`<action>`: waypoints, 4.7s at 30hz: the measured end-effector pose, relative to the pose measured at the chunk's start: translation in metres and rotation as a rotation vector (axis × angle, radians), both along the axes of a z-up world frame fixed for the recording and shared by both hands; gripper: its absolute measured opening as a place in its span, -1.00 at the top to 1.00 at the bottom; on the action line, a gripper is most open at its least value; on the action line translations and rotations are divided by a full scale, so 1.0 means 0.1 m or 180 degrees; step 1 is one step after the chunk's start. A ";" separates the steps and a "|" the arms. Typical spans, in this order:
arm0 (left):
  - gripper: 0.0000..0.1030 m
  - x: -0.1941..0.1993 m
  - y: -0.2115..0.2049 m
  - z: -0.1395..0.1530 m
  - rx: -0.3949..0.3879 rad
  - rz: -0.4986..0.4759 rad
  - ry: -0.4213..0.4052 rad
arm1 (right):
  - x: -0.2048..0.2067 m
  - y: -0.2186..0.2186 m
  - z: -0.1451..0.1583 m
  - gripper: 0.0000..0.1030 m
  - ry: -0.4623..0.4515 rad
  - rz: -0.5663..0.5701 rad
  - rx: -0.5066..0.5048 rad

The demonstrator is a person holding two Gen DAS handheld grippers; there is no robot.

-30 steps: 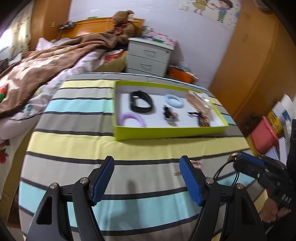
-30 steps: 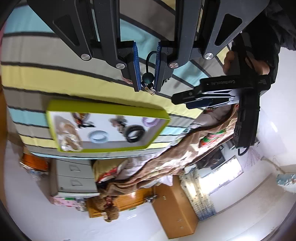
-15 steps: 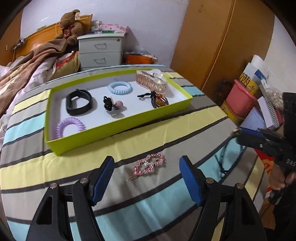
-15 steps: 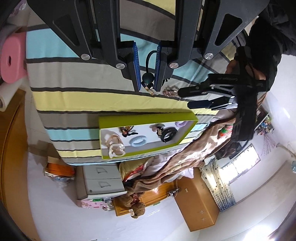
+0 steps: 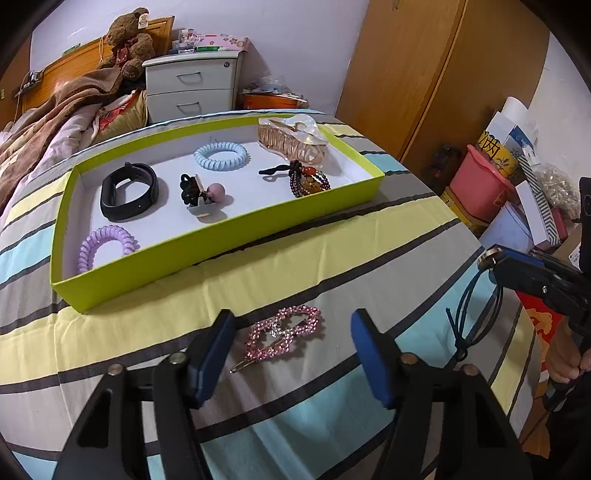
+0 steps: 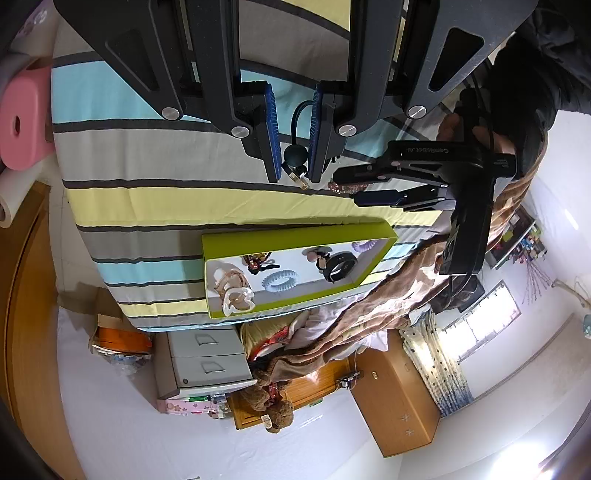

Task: Organize jewelry
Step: 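Grasp the pink rhinestone hair clip with the left gripper while the right gripper holds the tie, then carry the pink clip and the black tie over the green box with both grippers, then lower both items into the box and open both grippers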

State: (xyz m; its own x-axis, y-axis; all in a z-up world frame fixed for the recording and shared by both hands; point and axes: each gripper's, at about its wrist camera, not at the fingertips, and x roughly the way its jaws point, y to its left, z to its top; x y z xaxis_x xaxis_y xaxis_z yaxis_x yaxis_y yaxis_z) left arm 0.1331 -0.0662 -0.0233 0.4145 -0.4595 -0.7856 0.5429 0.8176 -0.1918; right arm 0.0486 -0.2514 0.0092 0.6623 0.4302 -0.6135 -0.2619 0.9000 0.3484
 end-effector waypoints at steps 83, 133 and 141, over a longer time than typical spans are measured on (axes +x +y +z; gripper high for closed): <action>0.27 0.85 0.33 0.73 0.0033 0.0742 -0.0515 | 1.20 0.32 0.27 0.71 -0.0156 -0.0096 -0.0157; 0.07 1.64 0.04 0.16 0.0217 0.0862 -0.0117 | 1.81 0.74 -0.35 0.43 0.0237 0.0004 -0.0963; -0.12 1.55 0.05 0.23 0.0233 0.0910 -0.0163 | 1.74 0.69 -0.25 0.31 0.0177 -0.0051 -0.0910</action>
